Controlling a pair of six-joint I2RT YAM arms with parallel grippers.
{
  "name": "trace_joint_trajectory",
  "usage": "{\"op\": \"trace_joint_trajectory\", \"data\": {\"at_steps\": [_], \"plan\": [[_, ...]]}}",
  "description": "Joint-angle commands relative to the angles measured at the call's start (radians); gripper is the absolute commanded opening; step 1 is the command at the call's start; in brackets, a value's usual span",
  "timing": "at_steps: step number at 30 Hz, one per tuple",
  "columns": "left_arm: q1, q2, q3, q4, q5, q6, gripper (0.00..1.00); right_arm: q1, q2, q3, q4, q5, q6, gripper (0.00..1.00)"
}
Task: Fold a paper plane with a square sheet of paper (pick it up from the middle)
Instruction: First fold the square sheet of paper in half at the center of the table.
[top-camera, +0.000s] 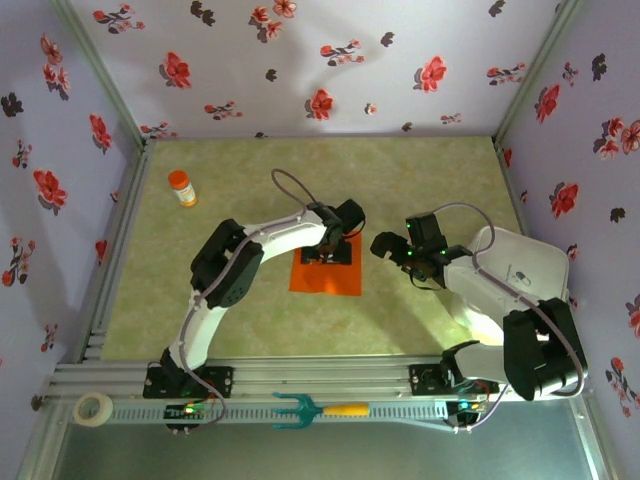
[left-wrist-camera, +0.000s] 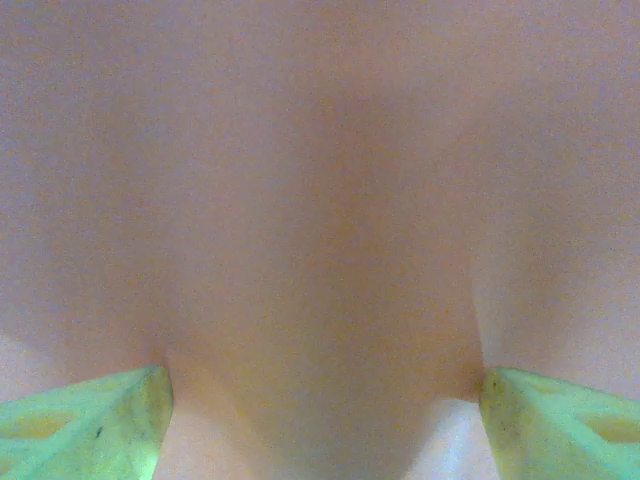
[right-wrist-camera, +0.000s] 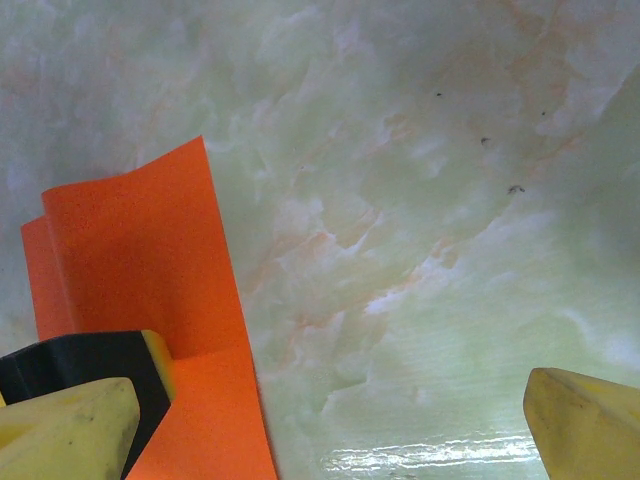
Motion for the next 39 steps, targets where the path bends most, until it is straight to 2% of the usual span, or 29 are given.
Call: {"op": "trace_joint_trajectory", "data": {"at_steps": [1, 5, 14, 19, 22, 28, 33, 39], "plan": [[-0.004, -0.003, -0.034, 0.017, -0.013, 0.001, 0.76, -0.008, -0.006, -0.01, -0.017, 0.015, 0.005, 0.99], [-0.003, -0.02, -0.046, 0.031, -0.015, 0.011, 0.6, -0.008, -0.012, -0.013, -0.022, 0.03, 0.017, 0.99], [-0.004, -0.107, -0.118, 0.131, -0.015, 0.039, 0.44, -0.008, -0.082, -0.034, -0.012, 0.083, 0.035, 0.99], [-0.003, -0.198, -0.201, 0.247, -0.007, 0.057, 0.41, -0.008, -0.13, -0.04, -0.002, 0.113, 0.061, 0.99], [0.008, -0.25, -0.246, 0.317, 0.034, 0.059, 0.4, -0.008, -0.164, -0.051, 0.005, 0.142, 0.074, 0.99], [0.056, -0.38, -0.389, 0.559, 0.203, 0.026, 0.4, -0.01, -0.241, -0.079, 0.031, 0.168, 0.061, 0.99], [0.098, -0.473, -0.549, 0.852, 0.348, -0.071, 0.39, -0.011, -0.291, -0.119, 0.098, 0.155, 0.084, 0.99], [0.114, -0.496, -0.645, 0.996, 0.433, -0.132, 0.39, -0.013, -0.305, -0.175, 0.219, 0.083, 0.112, 0.99]]}}
